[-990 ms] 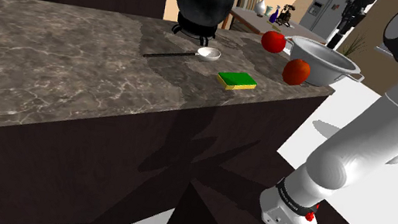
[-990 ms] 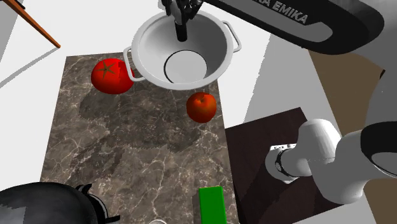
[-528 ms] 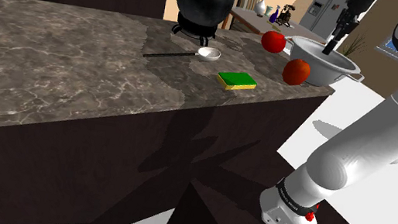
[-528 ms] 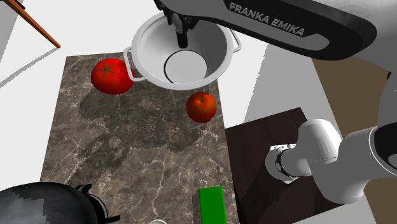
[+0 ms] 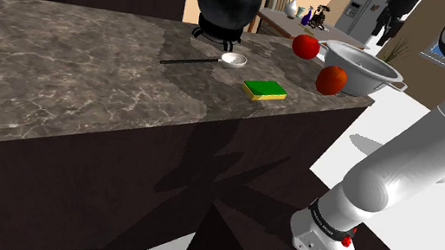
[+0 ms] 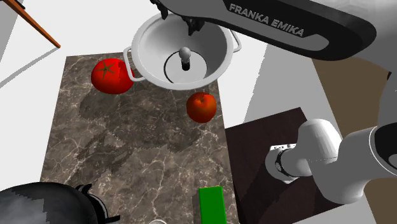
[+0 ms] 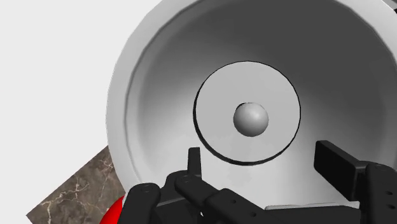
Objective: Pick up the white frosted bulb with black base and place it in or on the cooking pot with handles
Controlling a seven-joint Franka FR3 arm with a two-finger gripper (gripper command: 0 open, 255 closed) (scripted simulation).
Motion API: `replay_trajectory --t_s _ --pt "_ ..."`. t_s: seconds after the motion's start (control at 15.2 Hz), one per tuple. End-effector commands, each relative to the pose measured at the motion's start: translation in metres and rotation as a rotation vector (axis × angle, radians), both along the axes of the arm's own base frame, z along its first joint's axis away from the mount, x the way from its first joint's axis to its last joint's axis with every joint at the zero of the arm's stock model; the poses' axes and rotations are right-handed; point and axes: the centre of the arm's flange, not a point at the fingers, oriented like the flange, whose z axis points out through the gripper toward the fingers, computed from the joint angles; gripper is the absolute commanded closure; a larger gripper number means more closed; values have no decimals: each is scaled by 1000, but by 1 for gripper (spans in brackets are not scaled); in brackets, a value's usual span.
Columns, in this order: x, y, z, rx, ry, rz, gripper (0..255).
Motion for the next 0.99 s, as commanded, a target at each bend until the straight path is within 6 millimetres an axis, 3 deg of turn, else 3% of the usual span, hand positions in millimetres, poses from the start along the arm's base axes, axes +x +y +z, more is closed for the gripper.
replay_trajectory --t_s 0.0,0.13,0.4,0.92 --pt "0 0 0 0 0 0 0" --pt "0 0 0 0 0 0 0" --pt "0 11 49 0 0 0 0" --pt "0 11 49 0 0 0 0"
